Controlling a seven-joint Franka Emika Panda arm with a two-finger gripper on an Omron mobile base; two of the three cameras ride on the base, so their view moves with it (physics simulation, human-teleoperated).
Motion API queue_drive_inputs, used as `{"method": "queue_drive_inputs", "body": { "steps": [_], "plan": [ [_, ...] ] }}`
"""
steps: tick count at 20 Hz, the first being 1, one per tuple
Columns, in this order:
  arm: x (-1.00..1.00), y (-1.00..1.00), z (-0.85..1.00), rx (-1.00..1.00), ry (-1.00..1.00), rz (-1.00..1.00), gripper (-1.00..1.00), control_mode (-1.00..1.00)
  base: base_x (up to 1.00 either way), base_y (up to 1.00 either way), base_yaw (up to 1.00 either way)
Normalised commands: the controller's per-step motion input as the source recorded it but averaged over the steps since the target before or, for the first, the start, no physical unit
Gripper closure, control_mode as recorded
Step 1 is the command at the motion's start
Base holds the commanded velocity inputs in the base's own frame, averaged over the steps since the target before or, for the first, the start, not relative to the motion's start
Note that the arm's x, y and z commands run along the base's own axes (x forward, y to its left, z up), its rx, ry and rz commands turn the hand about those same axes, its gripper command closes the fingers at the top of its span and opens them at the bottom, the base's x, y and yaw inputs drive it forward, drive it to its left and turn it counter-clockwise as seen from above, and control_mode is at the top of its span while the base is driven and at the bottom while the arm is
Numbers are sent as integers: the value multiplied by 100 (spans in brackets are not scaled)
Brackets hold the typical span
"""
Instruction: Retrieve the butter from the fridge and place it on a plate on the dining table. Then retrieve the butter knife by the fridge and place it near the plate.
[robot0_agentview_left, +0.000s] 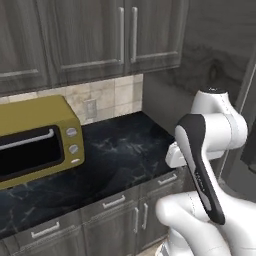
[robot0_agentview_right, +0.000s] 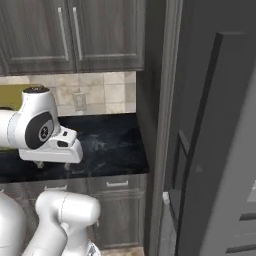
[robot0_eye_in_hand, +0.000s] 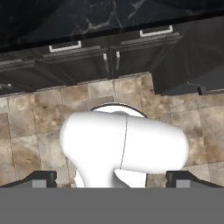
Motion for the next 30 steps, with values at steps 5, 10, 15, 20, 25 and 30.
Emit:
{"method": "queue_drive_inputs", "body": {
  "steps": [5, 10, 15, 20, 25, 30],
  "plan": [
    [0, 0, 0, 0, 0, 0, -100, 100, 57, 2, 0],
    [0, 0, 0, 0, 0, 0, -100, 100, 40, 19, 0],
    [0, 0, 0, 0, 0, 0, -100, 100, 12, 0, 0],
    [35, 0, 0, 0, -6, 0, -100, -100, 5, 0, 1],
    [91, 0, 0, 0, -17, 3, -100, -100, 0, 0, 0],
    [23, 0, -35, 0, -12, 1, -100, -100, 0, 0, 0]
  ]
}}
